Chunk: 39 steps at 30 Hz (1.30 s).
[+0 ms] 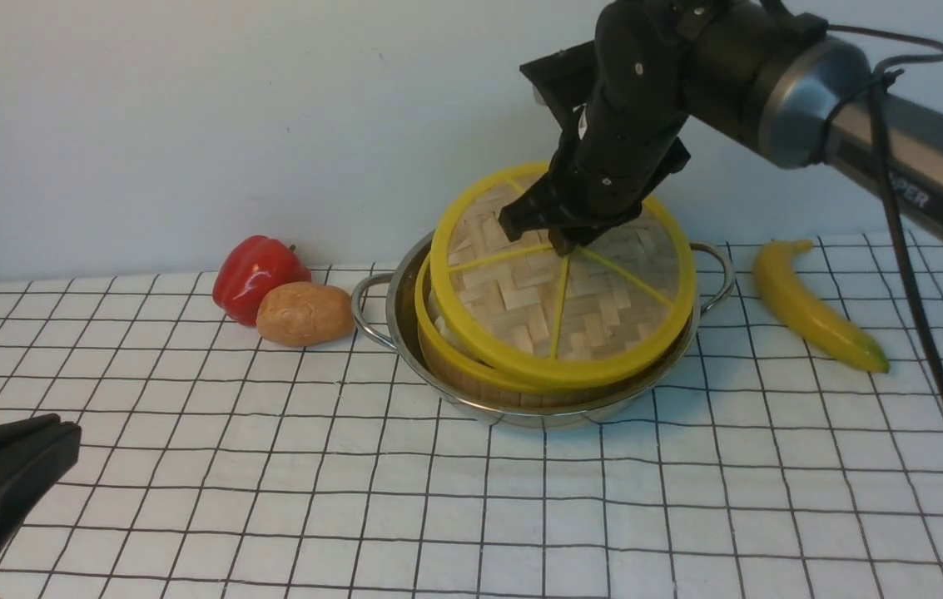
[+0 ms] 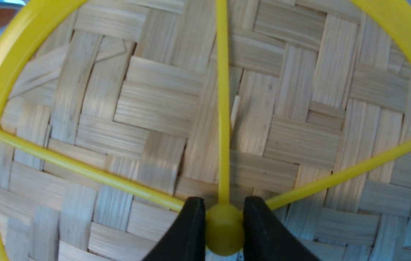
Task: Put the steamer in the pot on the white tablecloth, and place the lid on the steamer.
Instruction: 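Place the bamboo steamer lid onto the steamer basket in the pot with the right gripper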
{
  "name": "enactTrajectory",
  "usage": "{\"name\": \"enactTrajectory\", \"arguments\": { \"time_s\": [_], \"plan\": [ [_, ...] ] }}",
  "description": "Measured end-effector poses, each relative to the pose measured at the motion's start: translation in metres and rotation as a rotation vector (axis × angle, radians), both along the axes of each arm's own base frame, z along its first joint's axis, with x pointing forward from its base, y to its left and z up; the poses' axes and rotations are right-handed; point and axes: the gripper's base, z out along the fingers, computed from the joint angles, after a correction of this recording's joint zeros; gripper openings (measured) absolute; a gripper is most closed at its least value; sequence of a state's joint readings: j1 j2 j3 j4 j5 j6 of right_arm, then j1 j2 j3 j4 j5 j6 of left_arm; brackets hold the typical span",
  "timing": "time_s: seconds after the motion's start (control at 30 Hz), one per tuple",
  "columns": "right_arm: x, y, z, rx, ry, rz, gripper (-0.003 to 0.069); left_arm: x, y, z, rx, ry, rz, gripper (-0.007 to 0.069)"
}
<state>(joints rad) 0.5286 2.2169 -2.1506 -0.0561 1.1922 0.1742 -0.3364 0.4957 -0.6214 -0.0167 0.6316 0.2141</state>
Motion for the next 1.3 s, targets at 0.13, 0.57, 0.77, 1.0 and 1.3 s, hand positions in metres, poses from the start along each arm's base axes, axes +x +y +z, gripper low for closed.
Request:
{"name": "enactTrajectory", "arguments": {
  "time_s": [0.13, 0.57, 0.77, 1.0, 1.3],
  "plan": [
    [0.003, 0.002, -0.005, 0.000, -0.007, 0.013, 0.0148, 0.000, 0.000, 0.000, 0.000, 0.000, 0.000, 0.0022],
    [0.013, 0.008, -0.025, 0.004, -0.029, 0.033, 0.0148, 0.000, 0.000, 0.000, 0.000, 0.000, 0.000, 0.0022],
    [0.014, 0.009, -0.026, 0.008, -0.051, 0.051, 0.0148, 0.000, 0.000, 0.000, 0.000, 0.000, 0.000, 0.0022],
    [0.015, 0.010, -0.025, 0.010, -0.058, 0.055, 0.0148, 0.000, 0.000, 0.000, 0.000, 0.000, 0.000, 0.0022],
    [0.015, 0.010, -0.025, 0.005, -0.064, 0.071, 0.0148, 0.000, 0.000, 0.000, 0.000, 0.000, 0.000, 0.0022]
  ]
}}
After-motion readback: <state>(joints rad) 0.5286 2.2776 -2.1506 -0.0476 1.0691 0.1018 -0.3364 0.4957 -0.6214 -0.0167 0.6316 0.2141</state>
